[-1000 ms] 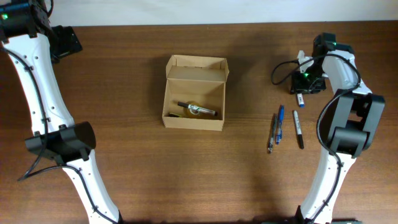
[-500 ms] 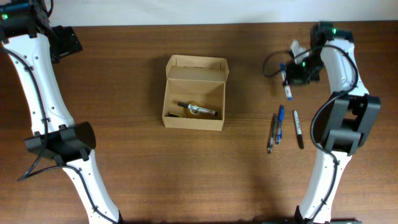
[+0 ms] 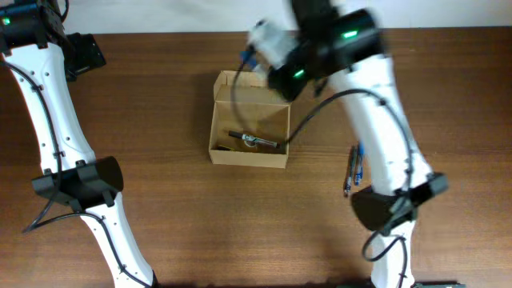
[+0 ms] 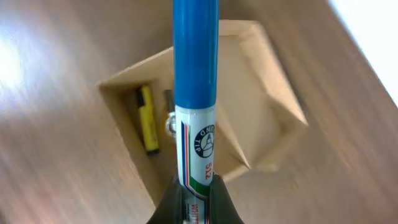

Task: Pack container
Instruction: 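Carry the blue-capped marker into the box and release it, then move the right gripper down over the blue and clear pens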

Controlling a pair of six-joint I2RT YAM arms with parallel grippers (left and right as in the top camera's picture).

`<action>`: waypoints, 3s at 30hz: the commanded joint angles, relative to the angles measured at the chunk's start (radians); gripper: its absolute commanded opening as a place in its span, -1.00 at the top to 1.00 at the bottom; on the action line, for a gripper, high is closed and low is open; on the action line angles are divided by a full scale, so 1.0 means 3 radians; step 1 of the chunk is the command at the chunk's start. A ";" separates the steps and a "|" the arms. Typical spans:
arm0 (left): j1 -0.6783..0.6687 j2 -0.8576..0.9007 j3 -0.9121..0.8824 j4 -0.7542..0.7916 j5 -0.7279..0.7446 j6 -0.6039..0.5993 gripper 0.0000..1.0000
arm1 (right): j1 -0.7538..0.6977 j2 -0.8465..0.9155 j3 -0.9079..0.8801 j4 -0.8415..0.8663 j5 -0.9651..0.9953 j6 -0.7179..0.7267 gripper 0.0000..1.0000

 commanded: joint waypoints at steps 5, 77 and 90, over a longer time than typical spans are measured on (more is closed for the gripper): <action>0.0014 -0.0100 -0.0015 -0.0001 -0.0024 0.0041 -1.00 | 0.0429 0.0407 -0.0778 0.0448 0.0354 -0.0903 0.92; 0.0014 -0.0100 -0.0015 -0.0001 -0.0024 0.0041 -1.00 | -0.1292 -0.1795 -0.5304 0.2458 0.0411 0.2338 0.01; 0.0014 -0.0100 -0.0015 -0.0001 -0.0024 0.0041 -1.00 | -0.1158 -0.1457 -0.5406 0.2911 0.0718 0.2687 0.15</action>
